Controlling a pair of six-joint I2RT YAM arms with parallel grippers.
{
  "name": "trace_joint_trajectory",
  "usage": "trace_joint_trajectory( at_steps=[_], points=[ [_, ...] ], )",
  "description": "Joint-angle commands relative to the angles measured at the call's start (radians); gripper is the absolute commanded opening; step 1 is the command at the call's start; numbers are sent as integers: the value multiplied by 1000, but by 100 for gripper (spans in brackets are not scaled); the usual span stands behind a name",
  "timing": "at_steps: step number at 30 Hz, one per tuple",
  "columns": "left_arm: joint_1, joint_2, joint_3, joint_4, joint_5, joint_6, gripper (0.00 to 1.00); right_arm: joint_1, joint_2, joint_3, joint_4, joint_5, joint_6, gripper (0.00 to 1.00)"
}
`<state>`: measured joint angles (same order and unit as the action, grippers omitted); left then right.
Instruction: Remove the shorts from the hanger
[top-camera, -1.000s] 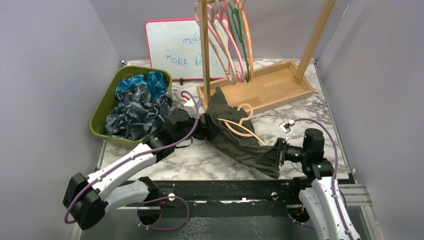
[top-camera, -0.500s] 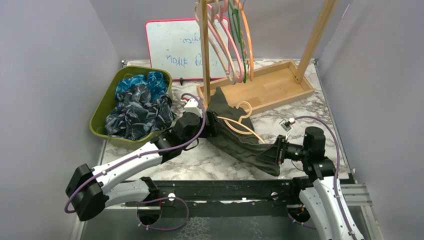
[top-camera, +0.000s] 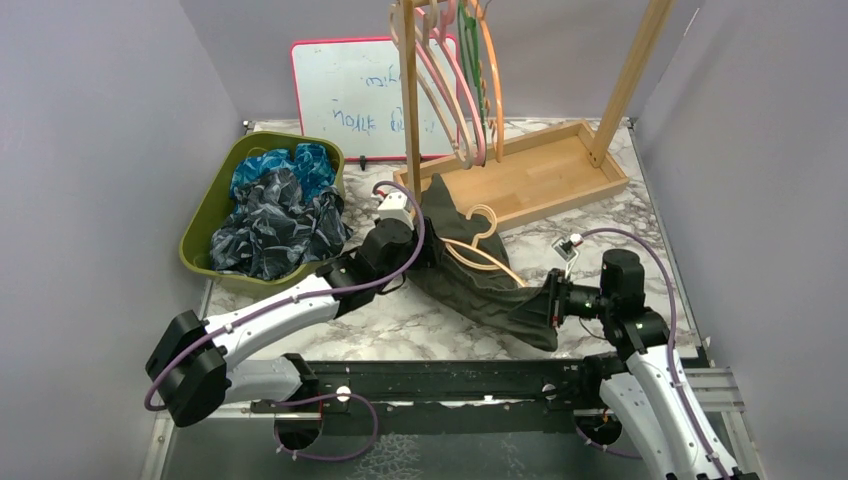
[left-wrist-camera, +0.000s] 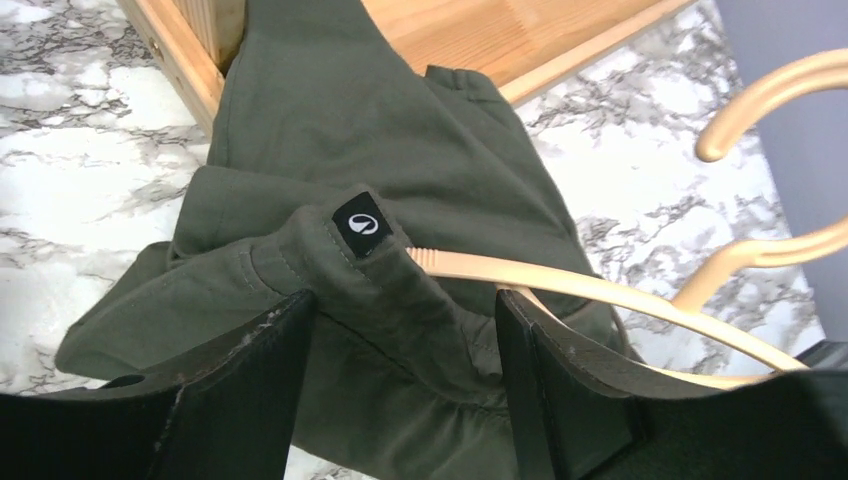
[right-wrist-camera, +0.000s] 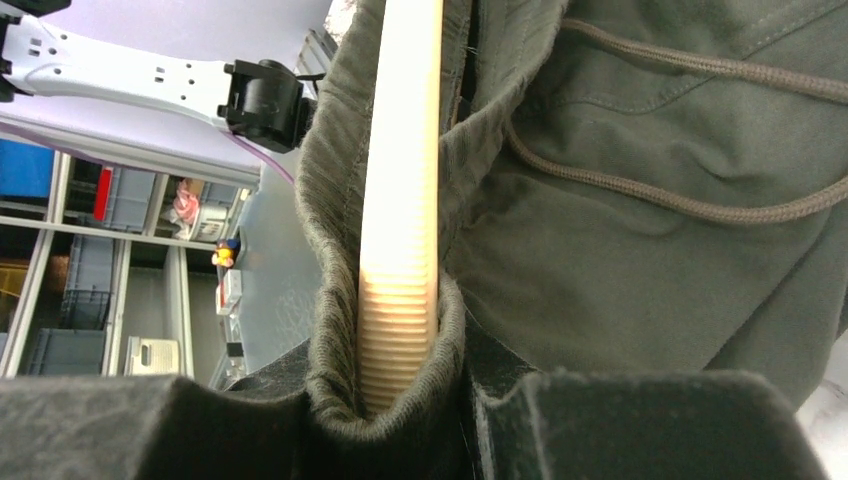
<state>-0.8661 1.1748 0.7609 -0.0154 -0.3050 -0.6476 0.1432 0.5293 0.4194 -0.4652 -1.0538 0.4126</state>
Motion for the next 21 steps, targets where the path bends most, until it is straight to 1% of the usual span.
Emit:
trace_joint_trajectory(
  at_steps=[1, 4, 6, 9, 11, 13, 15, 17, 21],
  points=[
    [-4, 21, 43, -76, -49, 40, 58, 36, 0, 48, 48, 27, -22, 1],
    [-2, -19, 20, -86, -101, 50, 32, 50, 1, 54, 39, 69, -32, 1],
    [-2, -51, 11, -99, -141, 73, 20, 64, 14, 55, 69, 60, -24, 1],
    [12, -82, 19, -149, -203, 115, 1, 123, 30, 58, 121, 70, 0, 1],
    [42, -85, 27, -194, -220, 131, 0, 185, 47, 70, 135, 125, -1, 1],
    [87, -92, 20, -213, -206, 144, 0, 258, 78, 78, 163, 152, 1, 1],
    [153, -105, 2, -215, -153, 144, 0, 340, 114, 83, 196, 188, 1, 1],
    [213, -125, -17, -217, -100, 139, 0, 402, 136, 87, 190, 274, -11, 1],
    [279, -195, -61, -249, -88, 133, 0, 415, 116, 64, 178, 437, -1, 1]
  ],
)
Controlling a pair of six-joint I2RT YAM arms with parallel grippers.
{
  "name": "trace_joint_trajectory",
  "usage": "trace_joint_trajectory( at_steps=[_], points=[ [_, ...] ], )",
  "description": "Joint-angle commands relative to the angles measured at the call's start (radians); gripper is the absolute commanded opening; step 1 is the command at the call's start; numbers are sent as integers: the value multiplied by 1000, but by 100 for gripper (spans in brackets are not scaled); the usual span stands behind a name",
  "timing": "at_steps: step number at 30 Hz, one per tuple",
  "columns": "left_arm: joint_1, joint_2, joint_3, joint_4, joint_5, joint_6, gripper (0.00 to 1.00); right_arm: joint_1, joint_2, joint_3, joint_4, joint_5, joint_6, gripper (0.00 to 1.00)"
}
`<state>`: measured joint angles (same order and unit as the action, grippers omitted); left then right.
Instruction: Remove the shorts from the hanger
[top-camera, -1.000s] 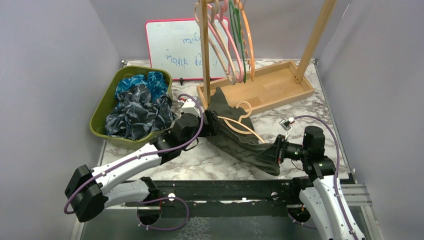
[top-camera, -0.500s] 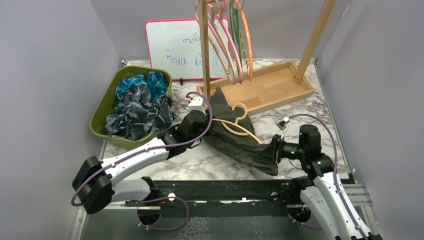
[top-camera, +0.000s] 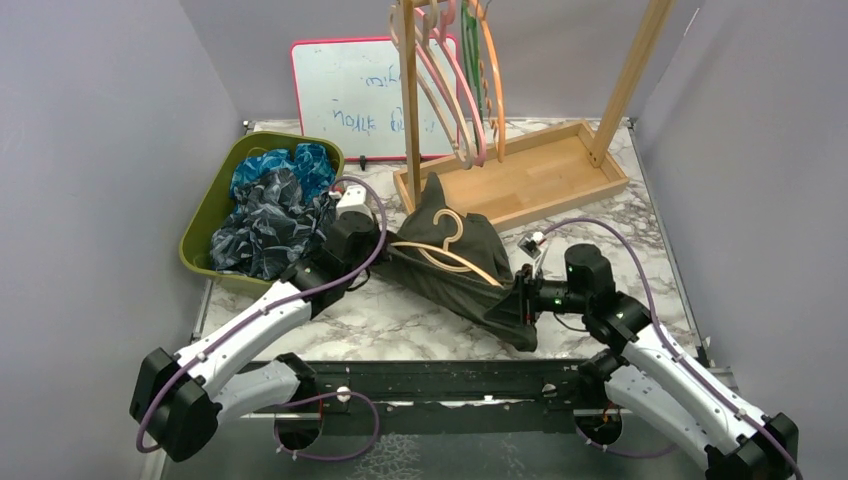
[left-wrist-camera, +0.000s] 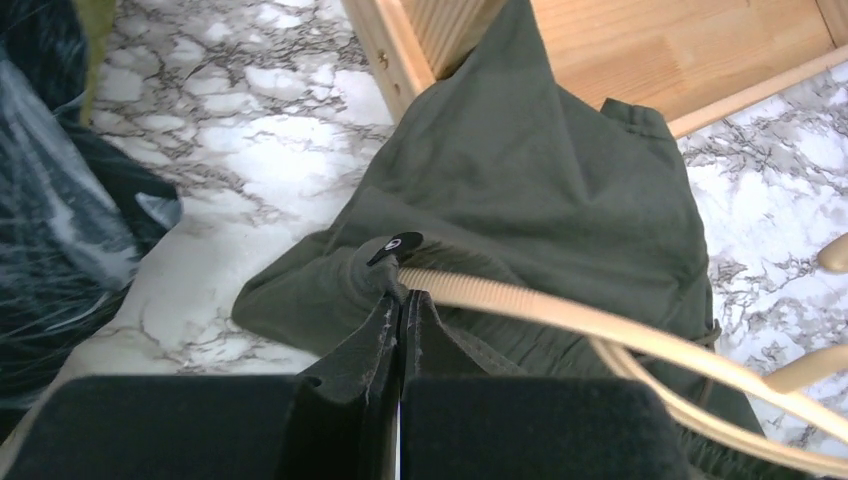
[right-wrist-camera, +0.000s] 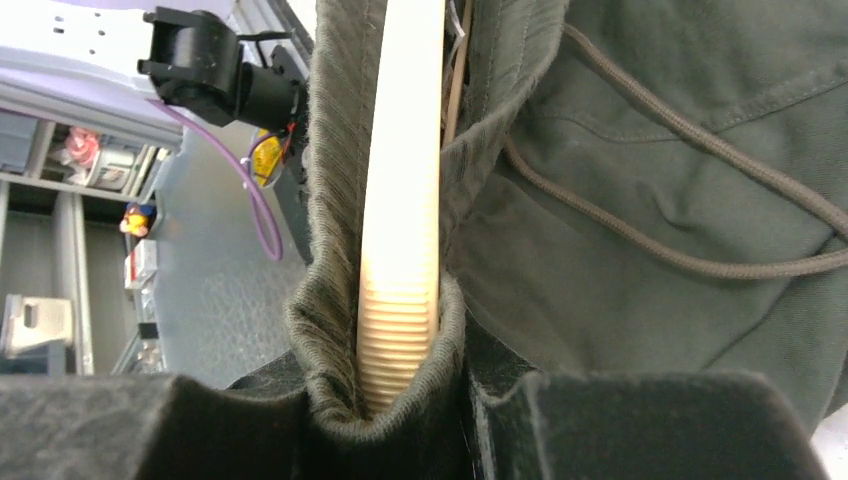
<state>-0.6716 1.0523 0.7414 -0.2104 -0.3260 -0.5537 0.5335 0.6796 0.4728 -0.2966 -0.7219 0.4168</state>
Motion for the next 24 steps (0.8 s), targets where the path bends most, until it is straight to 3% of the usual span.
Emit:
trace_joint_trajectory(
  at_steps=[1, 4, 10, 19, 24],
  points=[
    [101, -91, -54, -60, -63, 38, 0, 25, -52, 1, 23, 118, 4, 1],
    [152, -124, -103, -63, -37, 42, 0, 25, -141, -24, 77, 93, 34, 1],
    [251, -148, -152, -38, 23, 31, 0, 25, -263, -65, 154, -185, 115, 1],
    [306, -115, -110, -39, 120, 73, 0, 25, -397, -73, -42, -59, 95, 1],
    [304, -126, -195, 147, 442, 64, 0, 24, -246, -91, -57, 27, 90, 28]
  ],
)
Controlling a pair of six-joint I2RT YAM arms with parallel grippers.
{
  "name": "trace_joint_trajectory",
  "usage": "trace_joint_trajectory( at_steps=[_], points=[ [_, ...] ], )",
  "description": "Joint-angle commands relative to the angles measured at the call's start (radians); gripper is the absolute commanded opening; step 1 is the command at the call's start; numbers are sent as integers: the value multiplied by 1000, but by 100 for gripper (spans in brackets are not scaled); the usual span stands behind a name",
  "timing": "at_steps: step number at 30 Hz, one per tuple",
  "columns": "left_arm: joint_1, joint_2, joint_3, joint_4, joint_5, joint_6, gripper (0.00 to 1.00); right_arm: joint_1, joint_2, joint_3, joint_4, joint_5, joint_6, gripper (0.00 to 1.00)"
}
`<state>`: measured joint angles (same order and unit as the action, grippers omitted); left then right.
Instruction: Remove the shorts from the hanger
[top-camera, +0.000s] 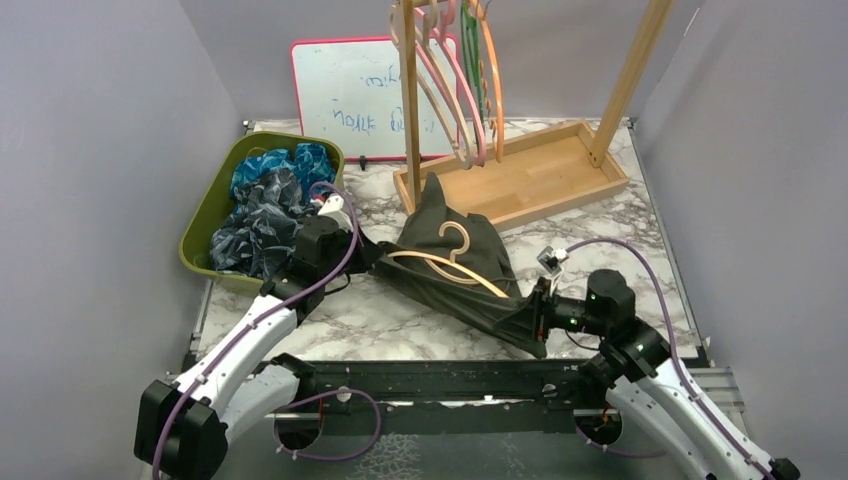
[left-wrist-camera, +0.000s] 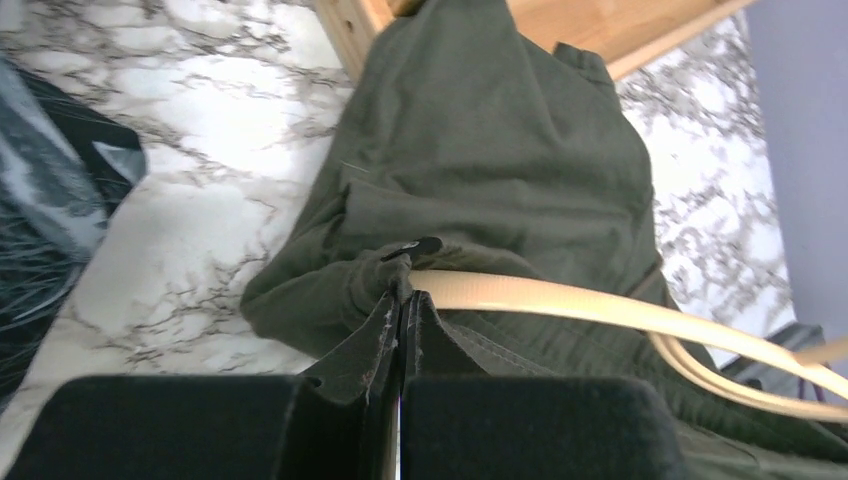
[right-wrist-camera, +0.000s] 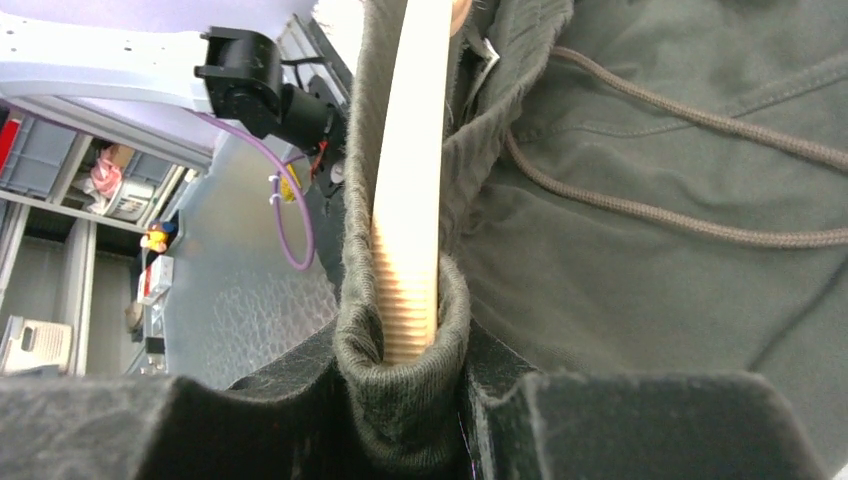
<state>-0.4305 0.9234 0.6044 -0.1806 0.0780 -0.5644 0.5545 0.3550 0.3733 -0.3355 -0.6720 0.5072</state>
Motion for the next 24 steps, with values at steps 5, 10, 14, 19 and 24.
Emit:
trace_joint_trajectory(
  at_steps=[5, 10, 14, 19, 24],
  points=[
    [29, 74, -68, 133, 146, 74, 0, 4, 312, 18, 22, -32, -30, 44],
    [-42, 92, -96, 141, 88, 67, 0, 4, 360, 64, 9, 39, -29, 68],
    [-71, 75, -131, 147, 47, 36, 0, 4, 366, 100, 45, 58, -46, 96],
    [-79, 45, -165, 166, 29, 14, 0, 6, 479, 35, 368, 23, 48, 93],
    [-81, 27, -171, 163, 31, 5, 0, 80, 669, 48, 648, 164, 71, 84]
  ],
)
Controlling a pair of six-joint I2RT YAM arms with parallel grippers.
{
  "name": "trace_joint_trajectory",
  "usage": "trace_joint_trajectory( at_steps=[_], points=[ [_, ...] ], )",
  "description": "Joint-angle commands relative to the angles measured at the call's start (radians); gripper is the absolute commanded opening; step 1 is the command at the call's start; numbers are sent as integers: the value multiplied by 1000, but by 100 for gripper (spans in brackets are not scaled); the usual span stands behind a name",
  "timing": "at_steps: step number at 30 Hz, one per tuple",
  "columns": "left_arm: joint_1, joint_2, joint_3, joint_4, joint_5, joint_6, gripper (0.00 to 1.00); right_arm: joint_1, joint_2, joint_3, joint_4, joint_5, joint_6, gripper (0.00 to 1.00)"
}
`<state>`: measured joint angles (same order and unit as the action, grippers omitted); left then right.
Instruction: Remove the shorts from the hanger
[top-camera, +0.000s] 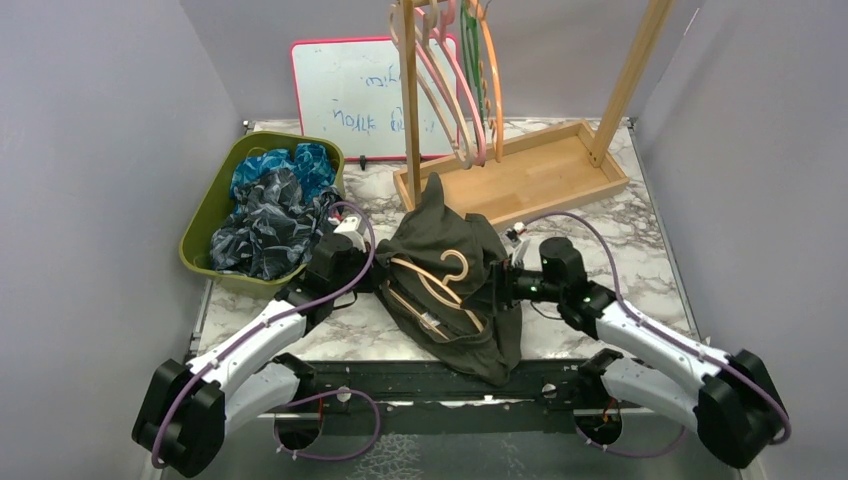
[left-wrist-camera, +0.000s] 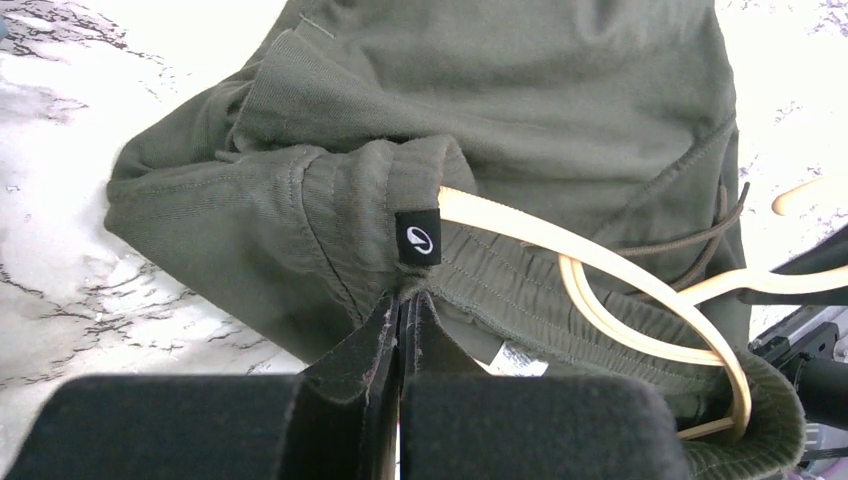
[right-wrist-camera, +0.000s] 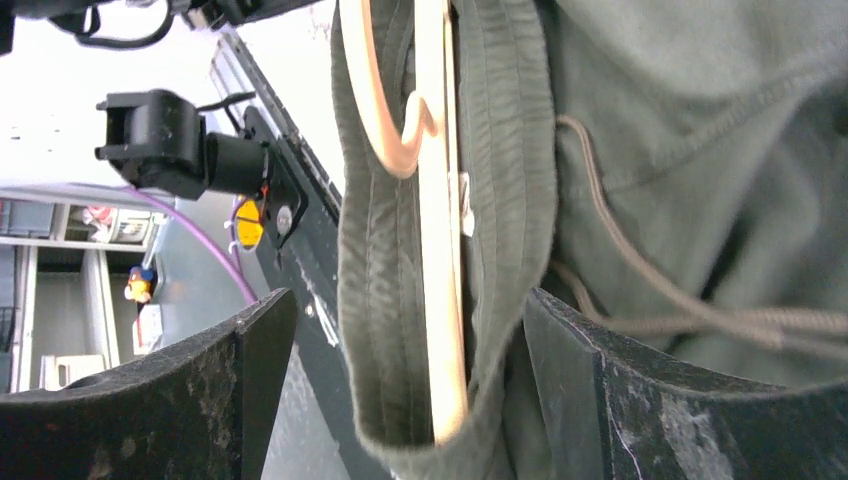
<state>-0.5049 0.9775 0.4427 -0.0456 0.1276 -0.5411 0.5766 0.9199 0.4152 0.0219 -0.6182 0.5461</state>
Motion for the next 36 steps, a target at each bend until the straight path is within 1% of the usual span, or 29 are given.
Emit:
trace_joint_trajectory(
  at_steps=[1, 5, 8, 10, 11, 13, 17, 19, 21, 22, 26, 29, 31, 36],
  points=[
    [-6, -28, -11, 26, -20, -20, 0, 82, 147, 20, 335, 133, 26, 84],
    [-6, -37, -15, 18, -23, -26, 0, 163, 302, 66, 494, 266, 5, 84],
    [-6, -46, -16, 4, -19, -28, 0, 192, 369, 61, 622, 346, 9, 79],
    [-7, -54, -16, -6, -21, -28, 0, 204, 418, 57, 702, 365, 12, 73],
    [-7, -58, -18, -7, -22, -29, 0, 207, 441, 58, 722, 370, 15, 68],
    [-7, -66, -16, -16, -25, -32, 0, 208, 476, 59, 746, 353, 6, 54],
    [-8, -84, 2, -58, -58, -28, 0, 208, 458, 24, 755, 291, -20, 23],
    [-7, -94, 6, -70, -85, -26, 0, 208, 417, -7, 740, 282, -38, 12],
    [-7, -99, 14, -84, -119, -23, 0, 209, 359, -34, 714, 257, -61, 4],
    [-7, -96, 27, -94, -137, -22, 0, 209, 328, -45, 690, 247, -73, 2],
    [-6, -72, 89, -123, -213, -10, 0, 218, 215, -54, 516, 239, -128, 1],
    [-6, -30, 161, -164, -274, 12, 0, 241, 137, -70, 406, 288, -145, 1],
    [-6, 0, 204, -209, -344, 29, 0, 251, 78, -103, 381, 310, -149, 1],
    [2, 23, 254, -231, -430, 52, 0, 257, -40, -168, 331, 255, -134, 1]
  ],
)
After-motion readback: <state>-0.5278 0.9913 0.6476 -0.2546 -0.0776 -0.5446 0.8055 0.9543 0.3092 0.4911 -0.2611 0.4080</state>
